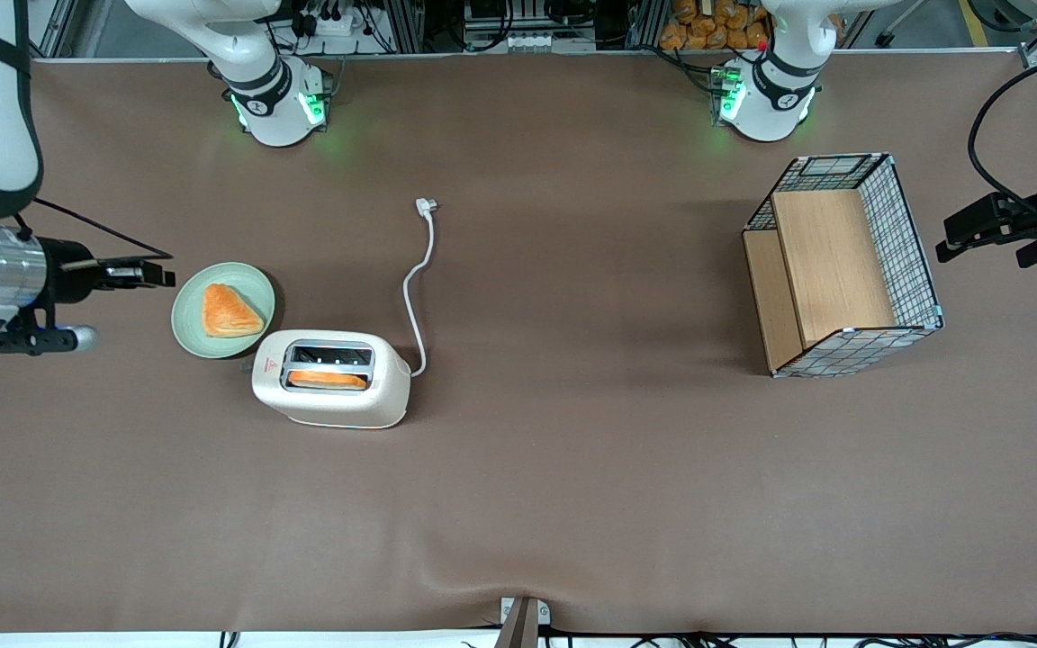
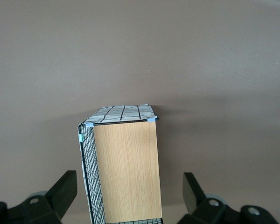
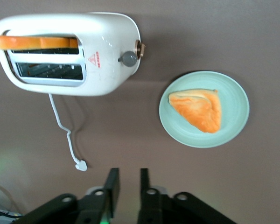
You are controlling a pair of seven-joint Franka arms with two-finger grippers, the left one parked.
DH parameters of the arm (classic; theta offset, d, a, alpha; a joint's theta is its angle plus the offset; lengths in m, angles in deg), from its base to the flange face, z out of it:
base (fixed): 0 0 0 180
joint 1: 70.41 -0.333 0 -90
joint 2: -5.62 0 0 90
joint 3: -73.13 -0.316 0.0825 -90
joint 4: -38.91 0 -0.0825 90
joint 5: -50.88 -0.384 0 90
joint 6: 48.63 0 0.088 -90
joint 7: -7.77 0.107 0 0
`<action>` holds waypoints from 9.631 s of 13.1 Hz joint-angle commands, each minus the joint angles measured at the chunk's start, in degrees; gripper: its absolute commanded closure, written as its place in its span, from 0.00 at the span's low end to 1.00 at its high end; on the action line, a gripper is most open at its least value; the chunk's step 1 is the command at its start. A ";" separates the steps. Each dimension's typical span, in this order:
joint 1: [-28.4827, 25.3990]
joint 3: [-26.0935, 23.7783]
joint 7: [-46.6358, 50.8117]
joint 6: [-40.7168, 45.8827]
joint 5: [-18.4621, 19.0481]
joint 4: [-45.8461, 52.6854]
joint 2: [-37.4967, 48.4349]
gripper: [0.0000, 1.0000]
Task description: Press toaster button with right arm
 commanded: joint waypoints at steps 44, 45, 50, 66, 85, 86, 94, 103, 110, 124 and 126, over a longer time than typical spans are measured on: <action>5.79 -0.42 -30.25 -21.49 -33.37 -6.02 -24.68 1.00; 5.79 -0.42 -30.25 -21.58 -33.46 -6.02 -24.94 1.00; 5.61 -0.25 -30.60 -20.97 -33.37 -5.58 -24.07 1.00; 5.97 4.41 -26.39 -8.57 -18.98 5.76 -16.52 0.00; -1.33 4.06 -4.26 -6.39 12.33 -4.36 14.52 0.00; -1.24 3.88 -1.97 -5.50 12.42 -3.83 14.52 0.00; 5.96 -4.20 7.28 -0.93 11.28 0.40 13.64 0.00; 4.12 -2.98 7.01 2.68 12.25 3.38 13.47 0.00; 4.03 -3.15 6.22 2.77 12.25 3.30 13.38 0.00; 1.83 -2.45 7.10 3.12 12.42 6.28 11.88 0.00; 1.75 -2.36 7.10 3.21 12.42 6.28 11.88 0.00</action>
